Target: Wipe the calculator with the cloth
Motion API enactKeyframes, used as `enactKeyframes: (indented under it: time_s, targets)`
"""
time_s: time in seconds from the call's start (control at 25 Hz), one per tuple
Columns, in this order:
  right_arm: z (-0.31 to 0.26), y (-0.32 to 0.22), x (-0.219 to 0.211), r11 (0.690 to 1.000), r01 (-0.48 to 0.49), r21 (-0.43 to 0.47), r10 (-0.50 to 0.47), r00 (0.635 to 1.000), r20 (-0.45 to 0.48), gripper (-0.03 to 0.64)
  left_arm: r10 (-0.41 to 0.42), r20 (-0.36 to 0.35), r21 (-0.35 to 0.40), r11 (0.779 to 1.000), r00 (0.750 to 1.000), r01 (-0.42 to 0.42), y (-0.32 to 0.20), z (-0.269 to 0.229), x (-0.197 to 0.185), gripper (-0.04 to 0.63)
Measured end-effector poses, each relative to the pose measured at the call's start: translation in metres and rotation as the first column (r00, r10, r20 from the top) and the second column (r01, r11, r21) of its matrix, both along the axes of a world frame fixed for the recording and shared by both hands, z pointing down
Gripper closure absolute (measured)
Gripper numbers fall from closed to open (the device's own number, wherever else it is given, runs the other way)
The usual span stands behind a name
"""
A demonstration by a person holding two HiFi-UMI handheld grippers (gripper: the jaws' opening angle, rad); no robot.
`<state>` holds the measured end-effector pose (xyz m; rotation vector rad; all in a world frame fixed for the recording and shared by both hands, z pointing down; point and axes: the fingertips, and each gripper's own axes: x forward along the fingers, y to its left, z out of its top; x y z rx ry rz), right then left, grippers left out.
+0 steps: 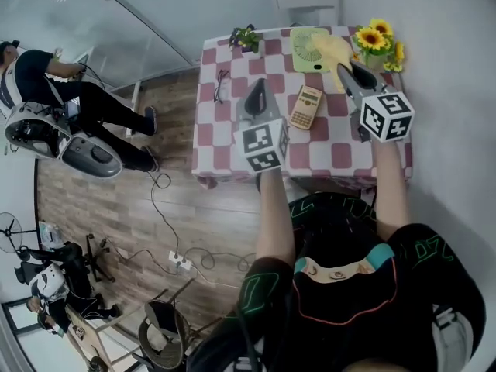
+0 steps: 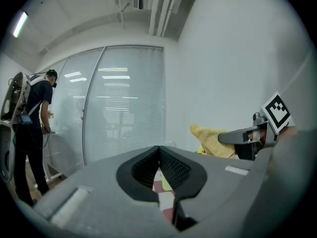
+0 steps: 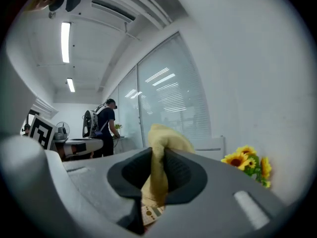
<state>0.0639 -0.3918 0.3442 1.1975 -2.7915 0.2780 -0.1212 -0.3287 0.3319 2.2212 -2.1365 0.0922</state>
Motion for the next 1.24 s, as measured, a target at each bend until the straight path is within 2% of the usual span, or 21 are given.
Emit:
enactKeyframes:
  time_s: [0.24,0.52,1.24]
  targets:
    - [-0.027,-0.019,0.031,0.992,-0.109,0.057,0.105,0.993,0.059,0.552,0.03,0.046,0.075,0.997,0.998,-0.034,-0.017,-0.033,0.013,0.585]
    - [-0.048,-0.023,0.043,0.983,-0.141,0.115,0.134,0.989,0.067,0.551,0.075,0.044,0.116,0.99,0.996,-0.08,-0.027,-0.054,0.03,0.585]
    - [-0.044,-0.03,0.06,0.974,-0.181,0.139,0.176,0.983,0.051,0.551,0.08,0.042,0.114,0.99,0.996,-0.084,-0.037,-0.052,0.038,0.586]
